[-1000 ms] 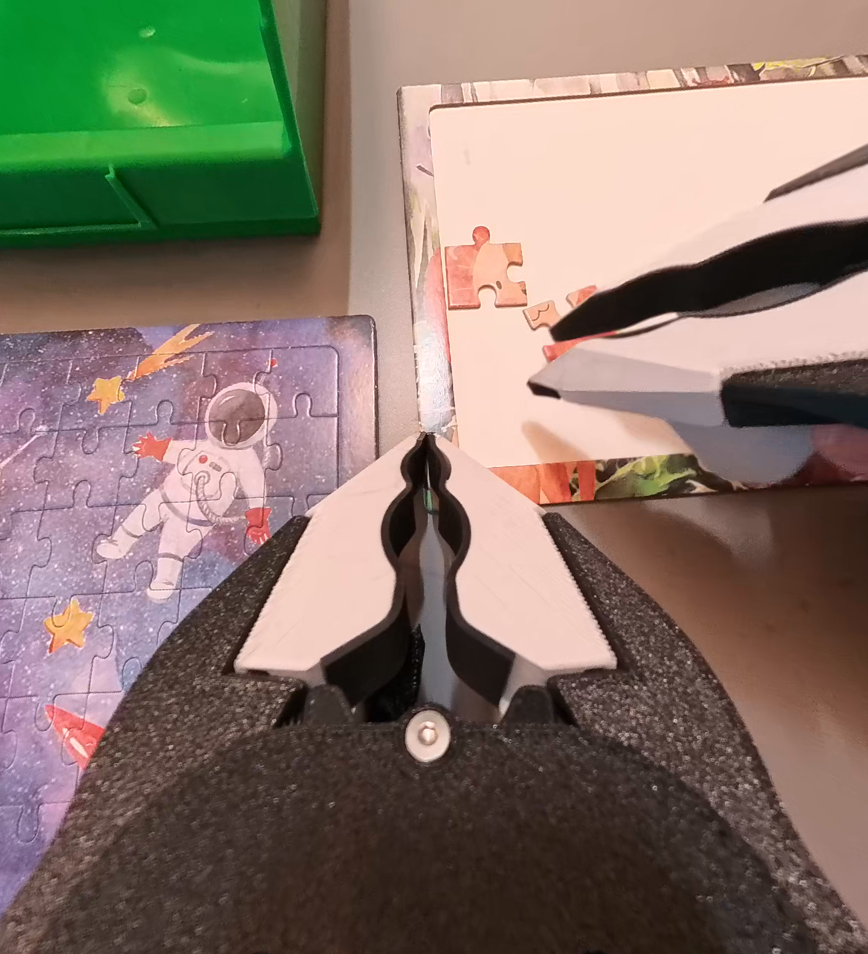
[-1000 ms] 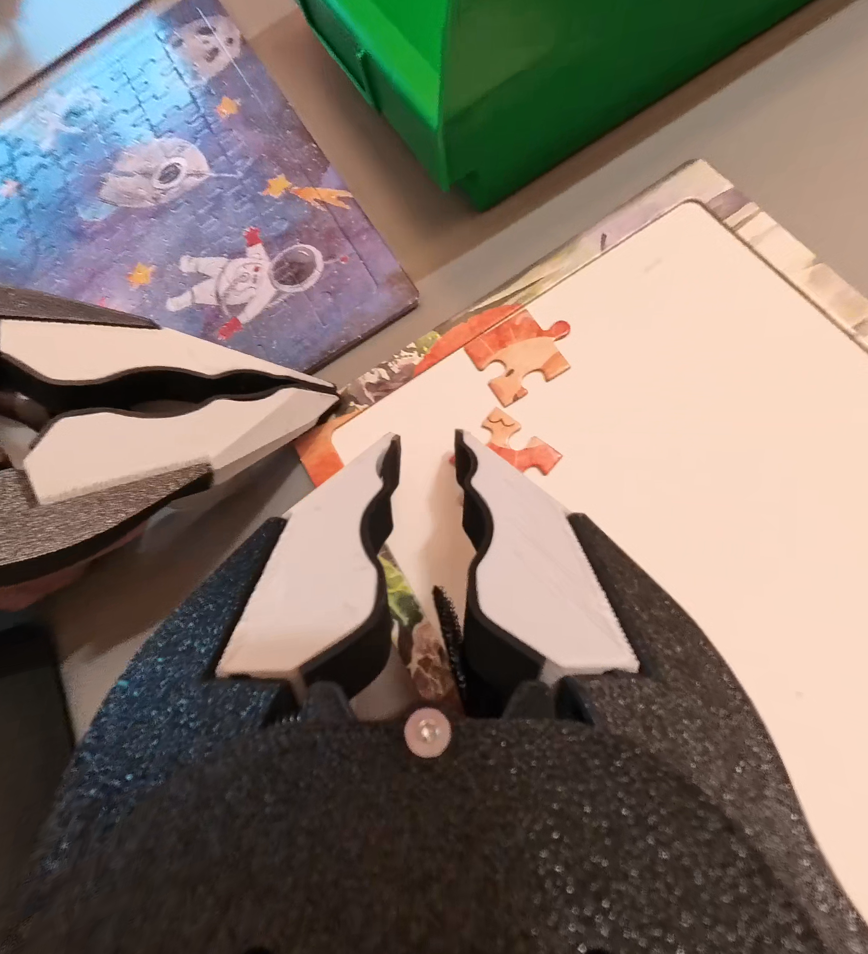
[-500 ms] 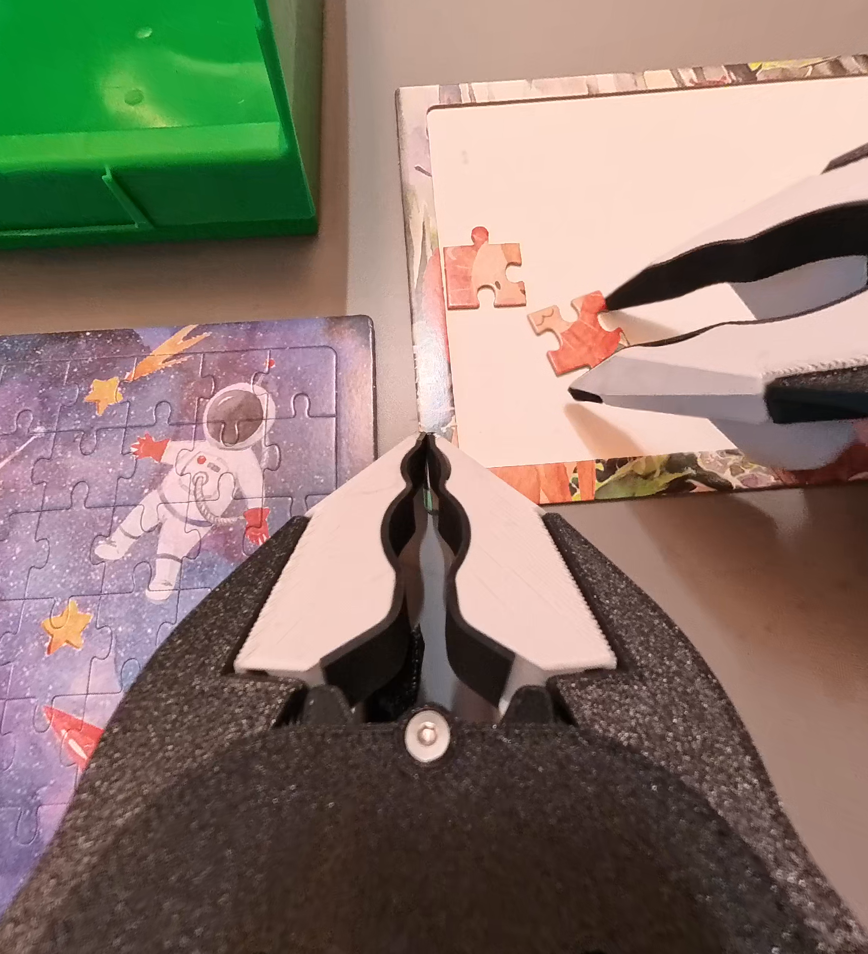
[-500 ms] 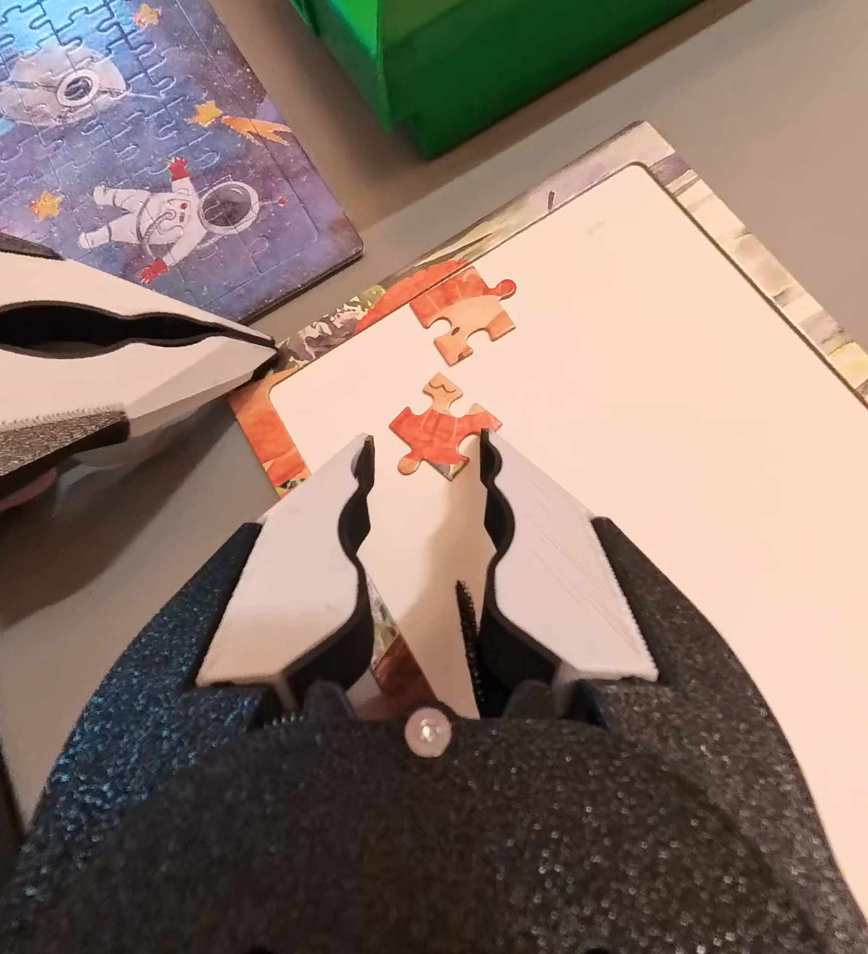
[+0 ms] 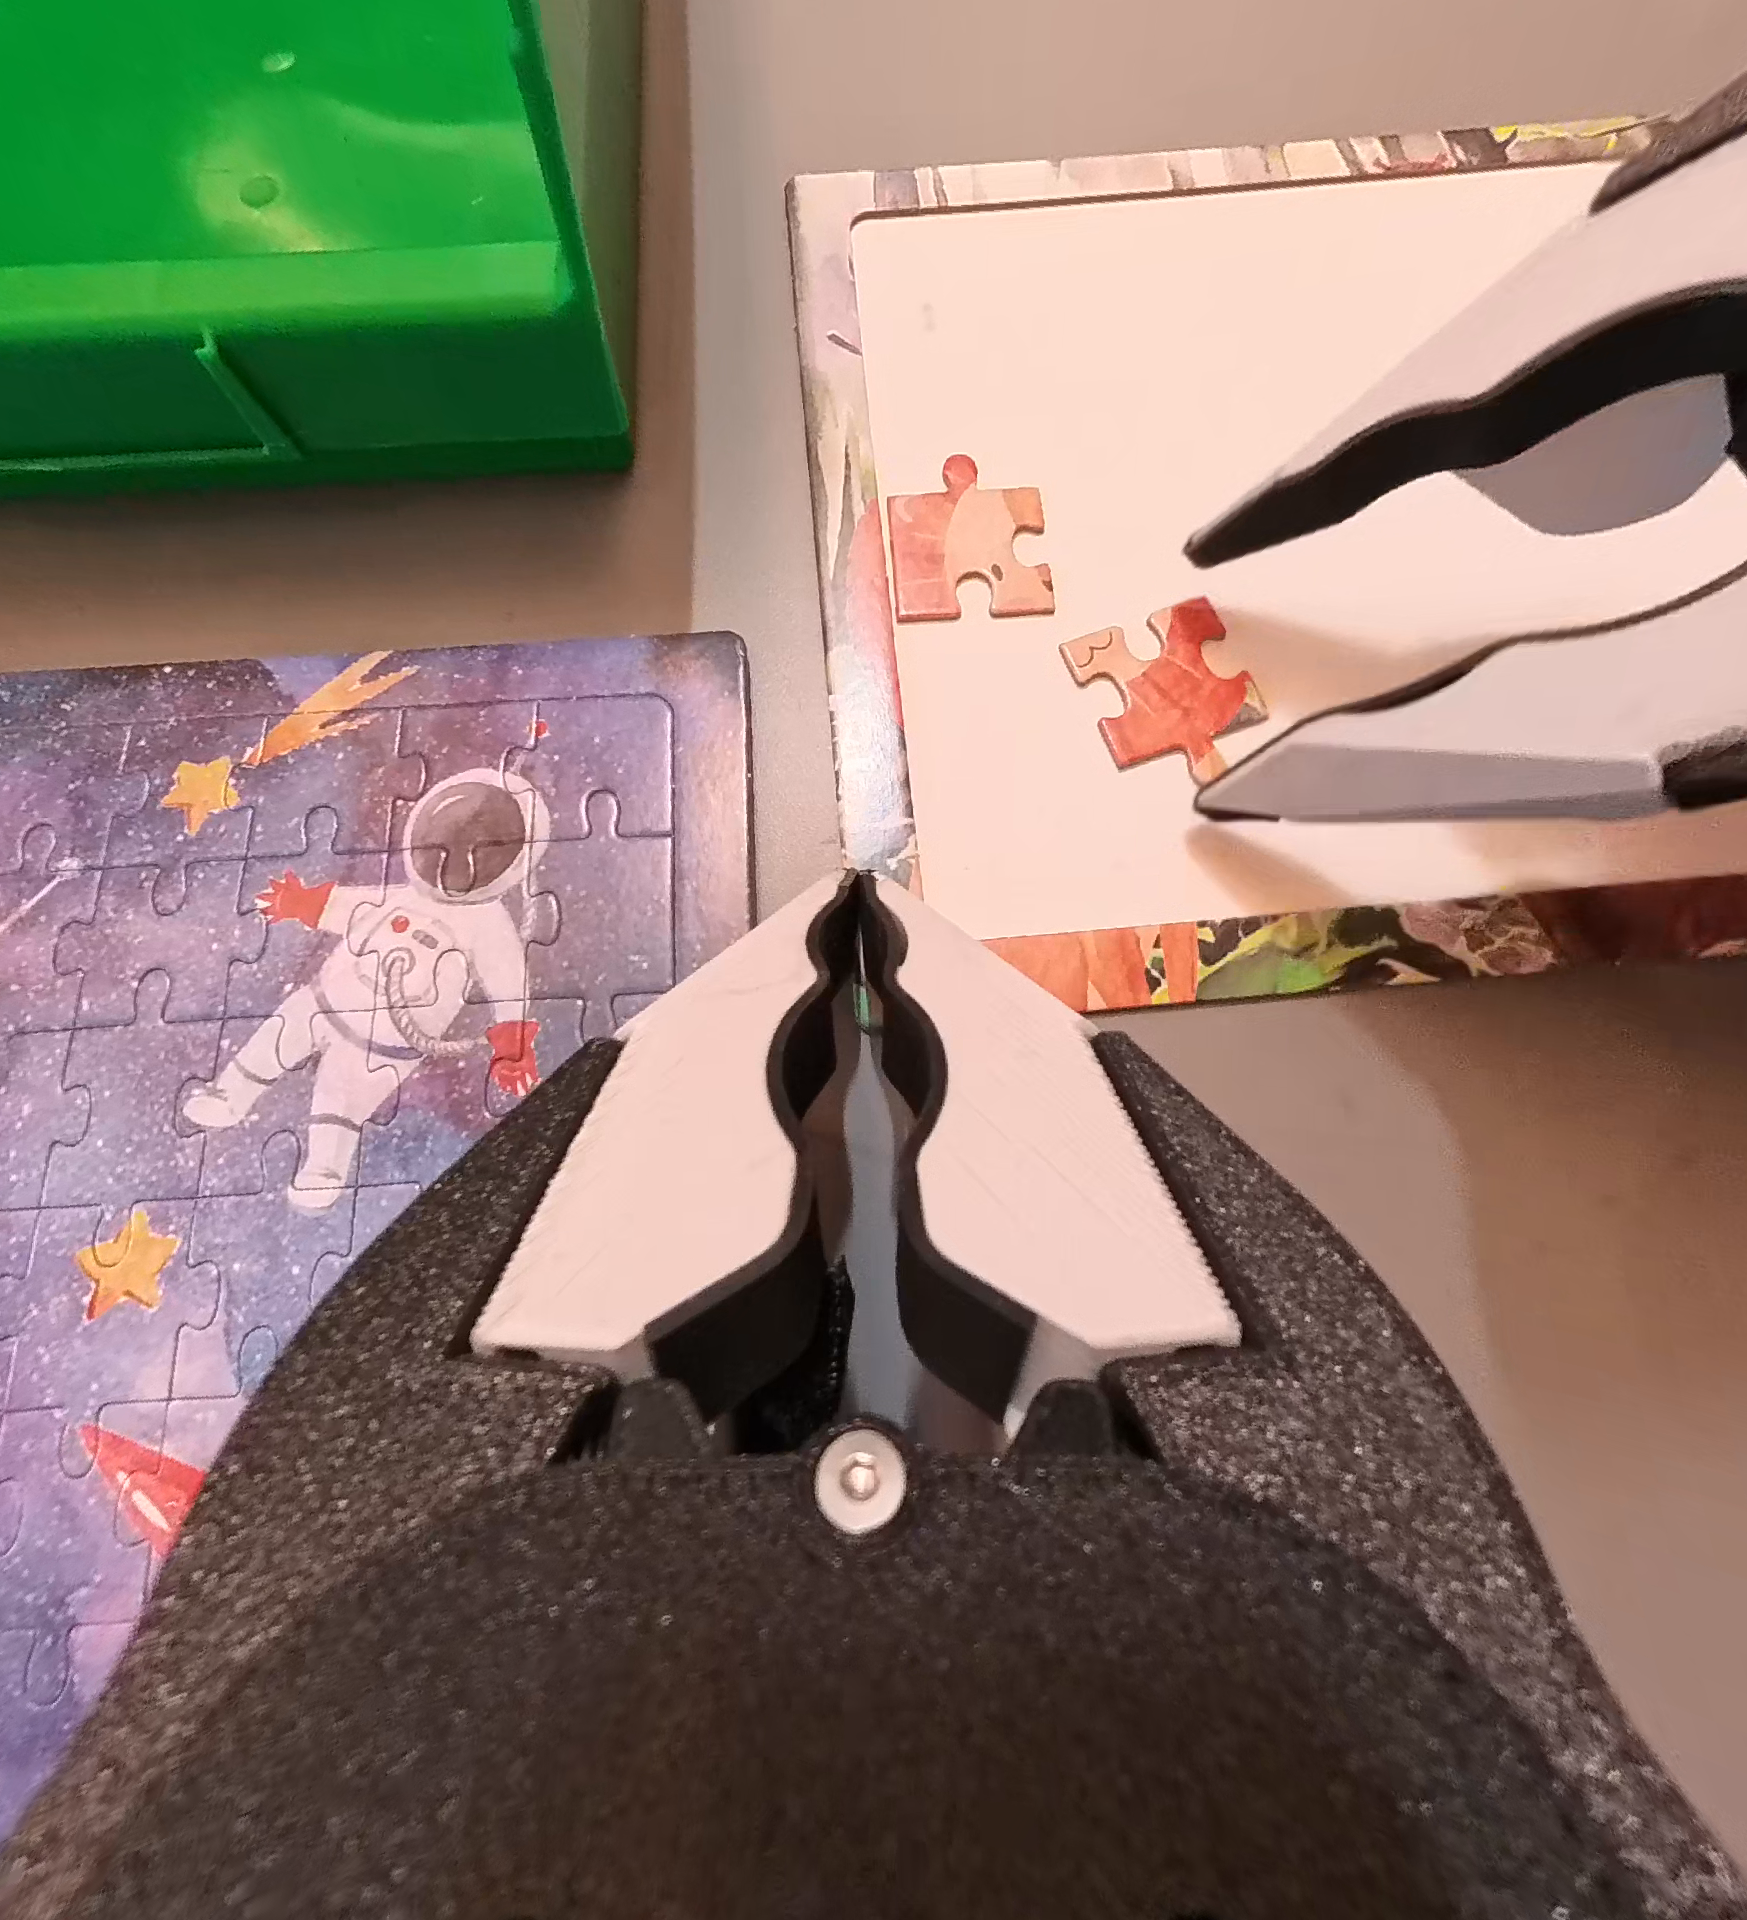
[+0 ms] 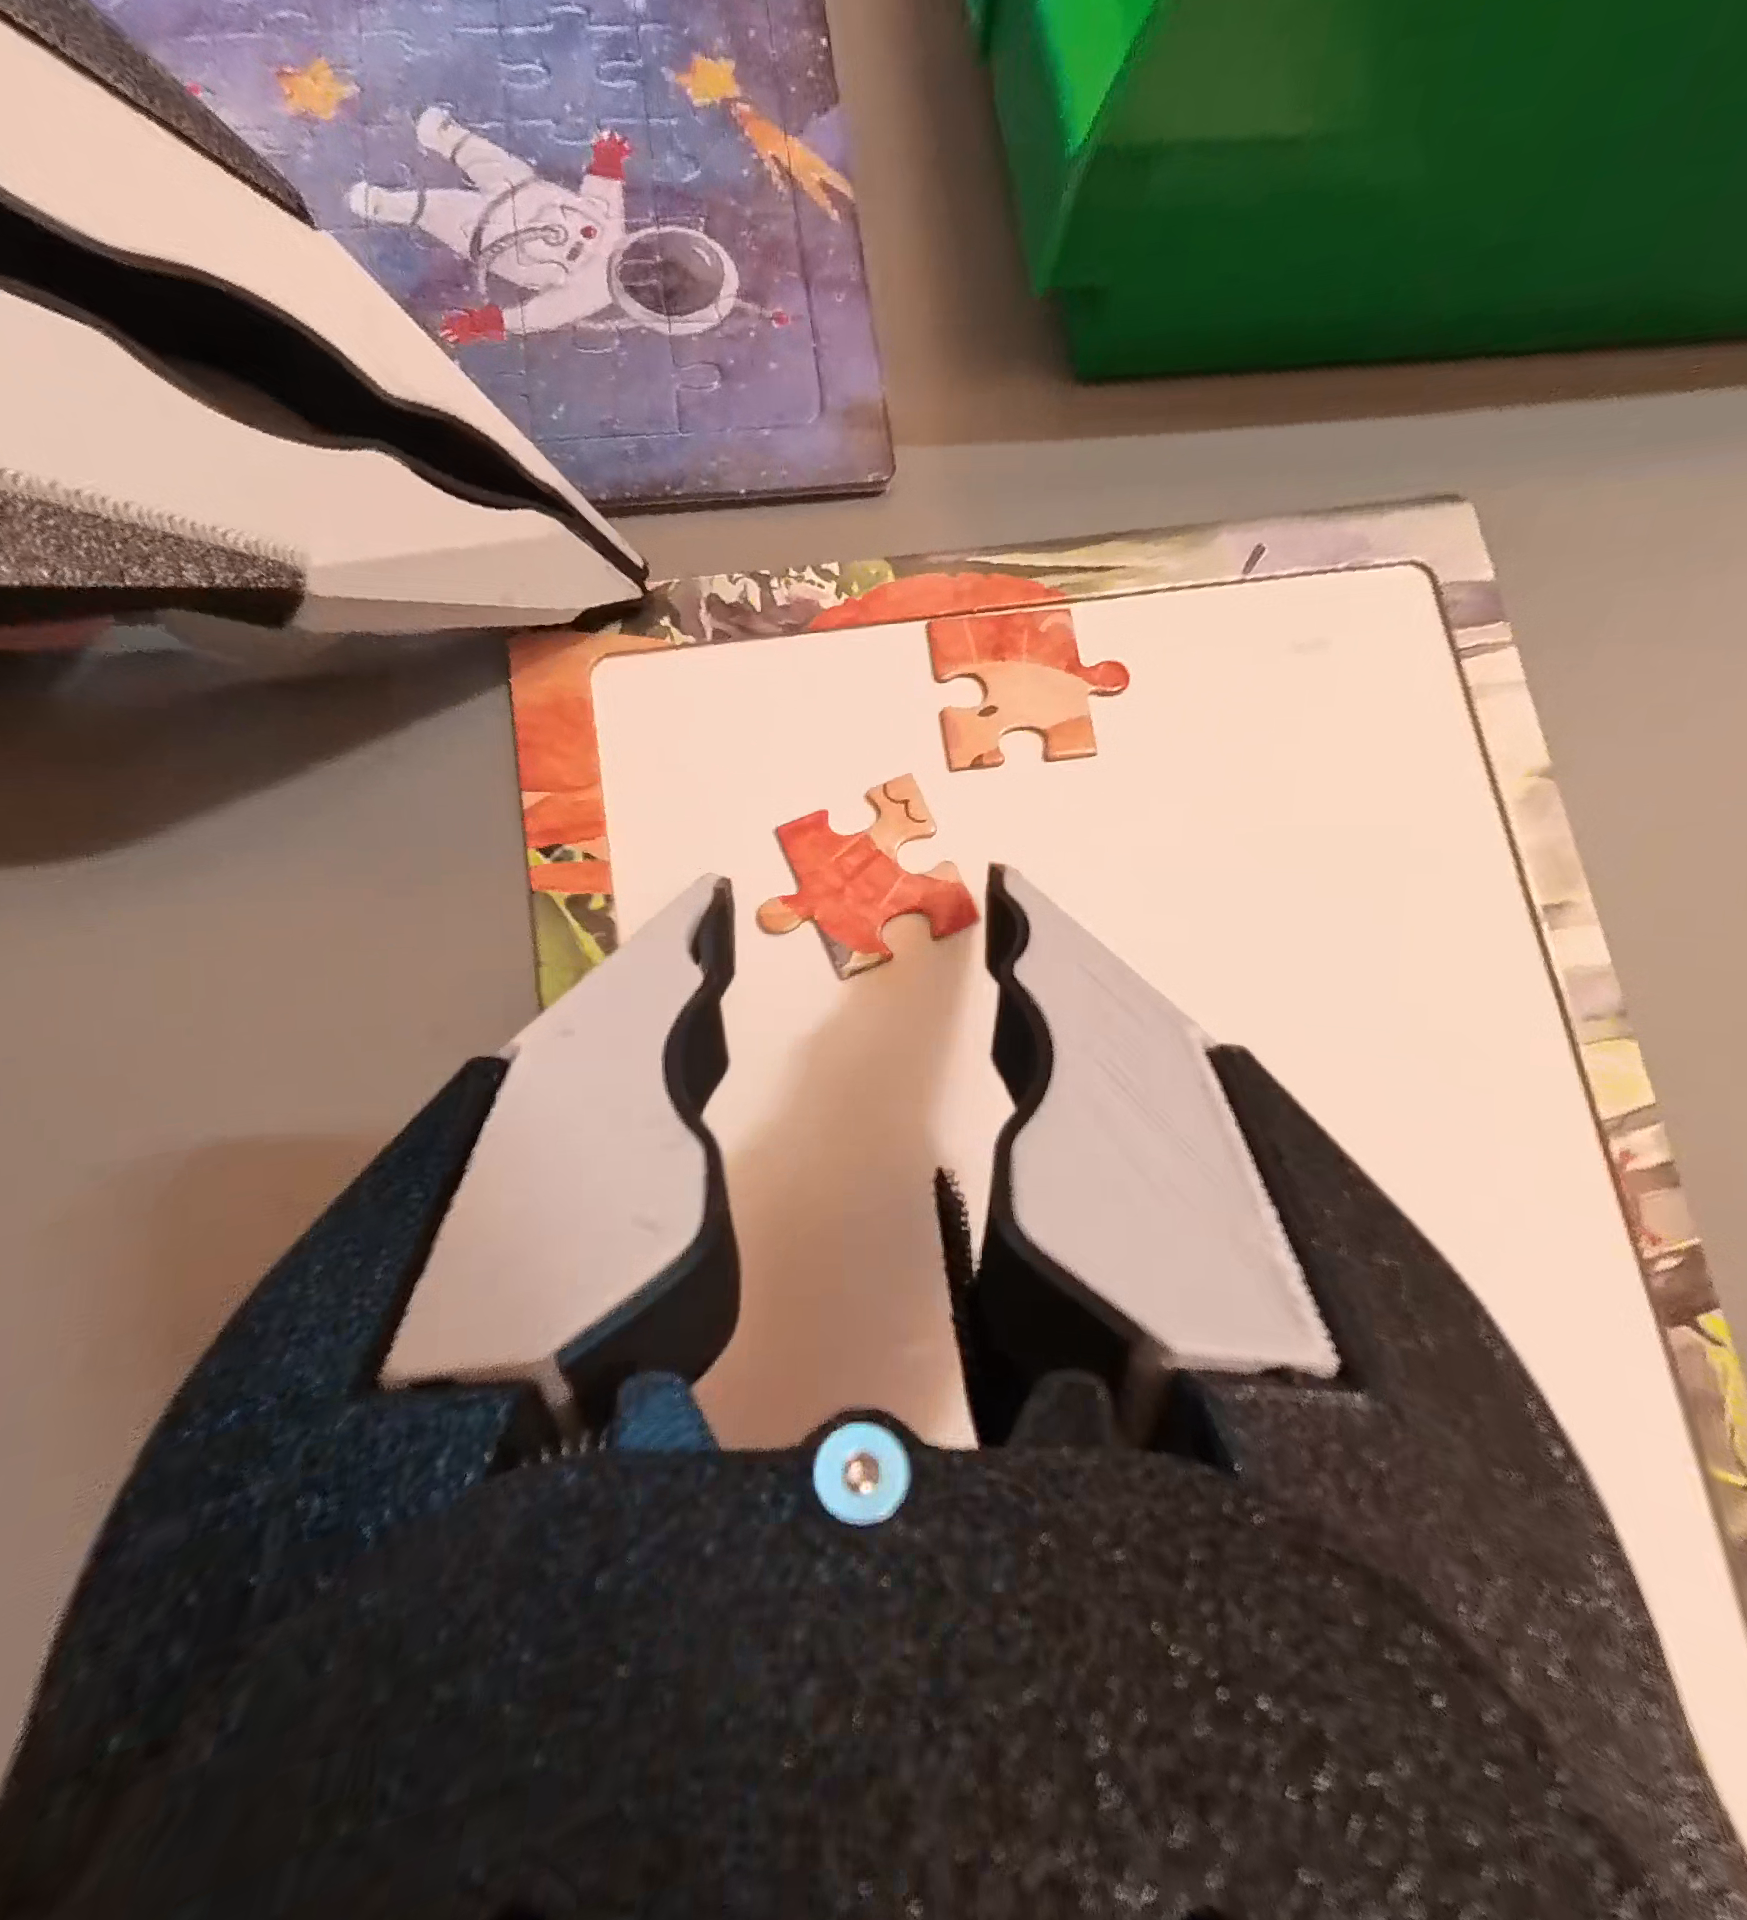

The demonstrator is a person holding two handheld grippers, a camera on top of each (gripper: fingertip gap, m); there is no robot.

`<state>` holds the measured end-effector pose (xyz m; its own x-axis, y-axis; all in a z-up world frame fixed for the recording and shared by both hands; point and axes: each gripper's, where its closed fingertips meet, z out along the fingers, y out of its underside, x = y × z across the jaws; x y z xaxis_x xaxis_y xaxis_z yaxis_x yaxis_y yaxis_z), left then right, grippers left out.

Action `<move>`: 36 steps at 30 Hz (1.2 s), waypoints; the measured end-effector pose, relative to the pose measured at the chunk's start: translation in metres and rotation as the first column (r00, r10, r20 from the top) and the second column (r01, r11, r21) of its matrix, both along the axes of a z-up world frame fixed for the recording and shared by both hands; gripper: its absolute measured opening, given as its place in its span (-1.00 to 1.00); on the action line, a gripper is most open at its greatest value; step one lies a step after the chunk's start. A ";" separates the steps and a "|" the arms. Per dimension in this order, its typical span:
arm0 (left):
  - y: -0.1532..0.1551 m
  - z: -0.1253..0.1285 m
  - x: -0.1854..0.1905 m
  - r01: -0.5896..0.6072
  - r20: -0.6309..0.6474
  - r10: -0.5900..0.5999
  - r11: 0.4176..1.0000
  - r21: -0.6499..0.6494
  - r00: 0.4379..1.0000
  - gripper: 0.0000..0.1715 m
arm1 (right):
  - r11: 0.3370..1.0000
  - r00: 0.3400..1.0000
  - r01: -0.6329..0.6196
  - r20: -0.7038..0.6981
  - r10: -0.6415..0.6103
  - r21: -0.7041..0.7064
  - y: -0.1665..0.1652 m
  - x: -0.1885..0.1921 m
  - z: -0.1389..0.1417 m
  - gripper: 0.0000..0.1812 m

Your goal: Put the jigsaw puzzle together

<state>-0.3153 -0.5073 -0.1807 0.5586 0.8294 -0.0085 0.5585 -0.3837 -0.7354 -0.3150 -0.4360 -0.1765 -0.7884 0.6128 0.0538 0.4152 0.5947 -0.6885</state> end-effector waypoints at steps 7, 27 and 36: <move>0.000 0.000 0.000 0.000 -0.003 0.000 1.000 -0.004 1.000 -1.00 | 0.995 0.998 -0.019 0.060 0.025 -0.094 0.001 -0.002 -0.006 -0.55; 0.000 0.000 0.000 0.001 -0.009 -0.001 1.000 -0.013 1.000 -1.00 | 0.970 0.970 0.239 0.059 -0.236 -0.048 -0.007 0.007 0.000 -0.62; 0.000 0.000 0.000 0.001 -0.015 -0.001 1.000 -0.023 1.000 -1.00 | 0.967 0.966 0.255 0.030 -0.255 0.008 -0.004 0.001 -0.005 -0.56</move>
<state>-0.3152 -0.5070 -0.1808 0.5592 0.8283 -0.0358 0.5468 -0.4009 -0.7350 -0.3142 -0.4396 -0.1819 -0.6074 0.7936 0.0348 0.5744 0.4690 -0.6709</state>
